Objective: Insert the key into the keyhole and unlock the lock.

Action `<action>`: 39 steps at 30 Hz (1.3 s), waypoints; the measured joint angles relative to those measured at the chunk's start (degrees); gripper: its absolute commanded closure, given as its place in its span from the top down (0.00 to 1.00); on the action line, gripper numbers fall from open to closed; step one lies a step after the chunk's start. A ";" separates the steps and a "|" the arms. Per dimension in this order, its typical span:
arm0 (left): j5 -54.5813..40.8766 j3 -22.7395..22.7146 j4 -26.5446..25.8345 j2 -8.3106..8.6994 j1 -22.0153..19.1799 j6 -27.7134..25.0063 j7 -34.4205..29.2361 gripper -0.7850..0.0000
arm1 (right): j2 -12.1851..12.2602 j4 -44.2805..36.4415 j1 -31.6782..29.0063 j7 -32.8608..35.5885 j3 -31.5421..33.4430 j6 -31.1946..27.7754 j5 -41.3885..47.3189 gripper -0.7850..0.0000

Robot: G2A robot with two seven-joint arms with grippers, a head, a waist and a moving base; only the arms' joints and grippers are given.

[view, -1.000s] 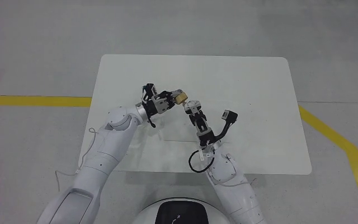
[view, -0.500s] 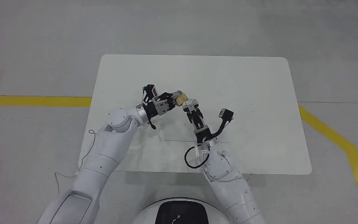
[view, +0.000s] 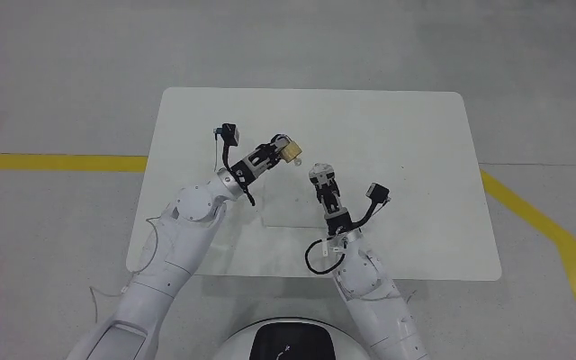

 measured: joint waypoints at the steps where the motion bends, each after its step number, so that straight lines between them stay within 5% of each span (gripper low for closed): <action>1: 0.18 0.01 -0.02 0.01 0.01 0.01 0.02 0.00 | 0.00 -0.01 0.00 0.04 -0.01 -0.12 0.01 1.00; 8: -0.07 -0.01 0.01 -0.01 0.02 0.09 -0.02 0.00 | -0.03 -0.44 -0.55 1.52 -0.64 -0.52 1.43 1.00; 9: -0.41 0.03 -0.20 -0.02 0.22 0.25 -0.12 0.00 | -0.01 -0.92 -0.97 3.61 -1.07 -0.85 3.55 0.91; 10: -1.87 0.01 -0.66 -0.07 0.69 0.55 -0.69 0.00 | 0.13 -1.89 -1.41 7.61 -1.26 -1.28 8.09 0.63; 11: -3.58 -0.15 -0.93 -0.09 0.99 0.67 -1.52 0.00 | 0.33 -2.67 -1.63 10.97 -0.96 -1.42 12.44 0.49; 14: -8.43 -1.13 -0.44 0.00 0.99 0.04 -4.68 0.00 | 1.22 -4.65 -2.30 22.77 0.91 0.22 27.76 0.40; 18: -7.41 -0.80 0.35 -0.08 0.53 -2.02 -4.49 0.00 | 2.27 -5.54 -2.65 33.64 4.30 4.31 40.37 0.40; 23: -6.99 0.36 1.33 -0.35 -0.10 -3.08 -4.63 0.00 | 2.83 -5.77 -2.46 38.18 5.62 7.71 43.99 0.36; 39: -1.66 1.52 0.21 -0.34 -0.05 -1.83 -2.22 0.00 | 2.71 -4.95 -0.31 29.51 1.85 9.25 31.94 0.22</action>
